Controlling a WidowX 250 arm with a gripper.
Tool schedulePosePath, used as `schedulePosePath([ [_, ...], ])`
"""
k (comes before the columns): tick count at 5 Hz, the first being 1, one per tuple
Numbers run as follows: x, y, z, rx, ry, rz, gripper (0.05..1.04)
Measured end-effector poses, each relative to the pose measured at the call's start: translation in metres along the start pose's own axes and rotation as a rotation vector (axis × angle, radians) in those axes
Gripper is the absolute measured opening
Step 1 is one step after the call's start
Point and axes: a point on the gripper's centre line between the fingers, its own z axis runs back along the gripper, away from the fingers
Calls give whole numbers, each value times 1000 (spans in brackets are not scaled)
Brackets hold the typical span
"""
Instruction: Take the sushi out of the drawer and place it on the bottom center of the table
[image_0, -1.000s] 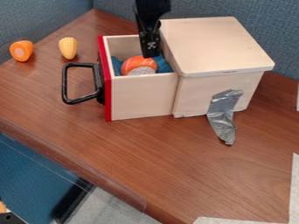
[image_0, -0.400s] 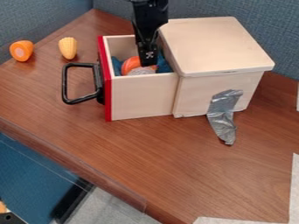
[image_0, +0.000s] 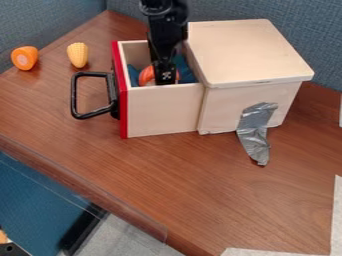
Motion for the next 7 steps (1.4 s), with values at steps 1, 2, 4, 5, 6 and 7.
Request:
schedulePosePath([
  [1,-3,-3,-4,4,3,10,701],
  [2,-4,-1,-5,21,3,8,564],
  [4,-1,6,18,42,-96,-8,563],
  [5,3,5,51,83,-184,-24,563],
  [6,3,-5,78,102,-259,-55,563],
  [7,0,-33,93,74,-301,-108,563],
])
